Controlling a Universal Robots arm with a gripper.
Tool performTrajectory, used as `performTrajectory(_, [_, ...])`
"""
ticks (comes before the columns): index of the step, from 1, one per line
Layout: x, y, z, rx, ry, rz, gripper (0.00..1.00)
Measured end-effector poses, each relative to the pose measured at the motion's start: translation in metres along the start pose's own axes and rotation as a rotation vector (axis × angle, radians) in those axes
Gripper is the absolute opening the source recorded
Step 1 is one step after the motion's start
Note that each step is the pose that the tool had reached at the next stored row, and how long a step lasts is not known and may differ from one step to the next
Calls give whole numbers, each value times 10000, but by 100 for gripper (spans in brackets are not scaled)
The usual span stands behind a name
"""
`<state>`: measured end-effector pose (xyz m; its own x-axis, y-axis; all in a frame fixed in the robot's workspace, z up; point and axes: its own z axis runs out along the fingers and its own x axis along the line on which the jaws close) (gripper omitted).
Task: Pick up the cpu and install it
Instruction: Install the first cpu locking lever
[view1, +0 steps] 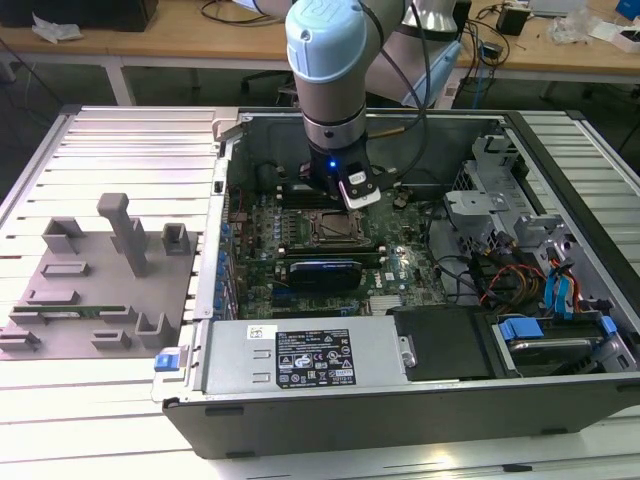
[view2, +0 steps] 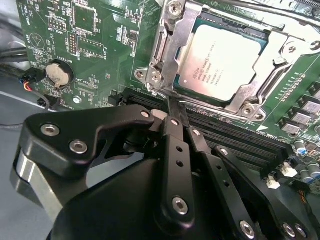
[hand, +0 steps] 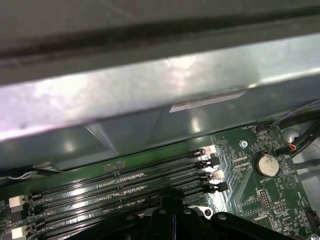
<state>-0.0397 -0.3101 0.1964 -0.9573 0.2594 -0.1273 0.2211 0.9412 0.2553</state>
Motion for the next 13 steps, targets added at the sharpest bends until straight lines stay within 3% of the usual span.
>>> performTrajectory(3, [-5, 10, -38, 4, -1, -1, 11])
performTrajectory(5, [-11, 22, -80, 65, -15, -10, 11])
performTrajectory(6, [-13, 25, -92, 121, -30, -21, 11])
performTrajectory(8, [-16, 32, -119, 352, -82, -65, 11])
performTrajectory(9, [-17, 34, -128, 623, -144, -117, 11])
performTrajectory(11, [-18, 36, -132, 1279, -298, -240, 11])
performTrajectory(12, [-18, 35, -133, 1558, -361, -292, 11])
performTrajectory(13, [-18, 35, -133, 1719, -399, -323, 11])
